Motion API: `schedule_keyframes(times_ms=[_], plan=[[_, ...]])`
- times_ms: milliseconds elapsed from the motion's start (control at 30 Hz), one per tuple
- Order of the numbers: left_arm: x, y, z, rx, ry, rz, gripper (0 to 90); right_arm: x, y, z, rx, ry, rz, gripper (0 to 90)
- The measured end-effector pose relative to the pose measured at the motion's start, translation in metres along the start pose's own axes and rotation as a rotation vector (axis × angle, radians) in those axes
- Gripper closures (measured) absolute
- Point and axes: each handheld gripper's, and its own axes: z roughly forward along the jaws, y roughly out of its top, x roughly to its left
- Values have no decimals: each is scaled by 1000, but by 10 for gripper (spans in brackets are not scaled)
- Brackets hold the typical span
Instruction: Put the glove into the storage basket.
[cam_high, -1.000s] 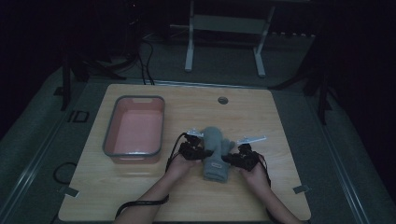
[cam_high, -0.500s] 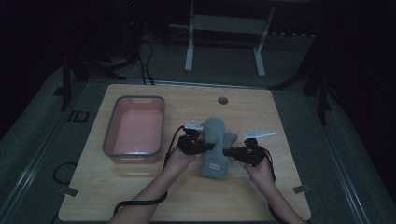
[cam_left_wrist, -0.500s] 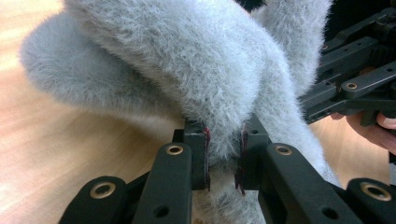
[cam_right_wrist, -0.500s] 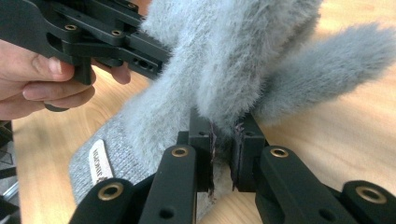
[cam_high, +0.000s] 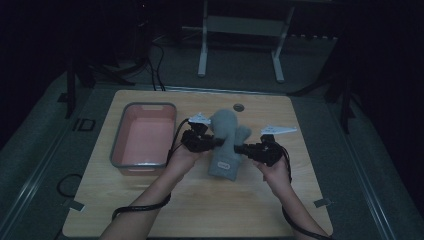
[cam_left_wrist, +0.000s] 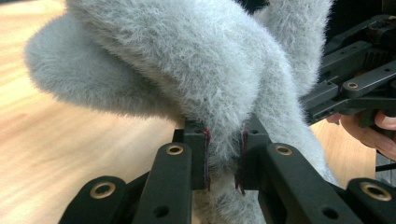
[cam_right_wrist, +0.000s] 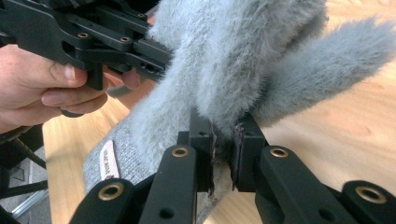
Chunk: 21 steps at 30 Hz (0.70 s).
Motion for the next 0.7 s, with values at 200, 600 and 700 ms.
schedule_keyframes(times_ms=[200,600,700], plan=[[8,12,-18,-9,22,27,792,9,21,8,-10,7,-22,815],[33,23,-67,-44,79,23,792,32,60,38,-38,39,-54,816],[40,22,-80,-54,96,10,792,38,70,49,-39,58,-57,816]])
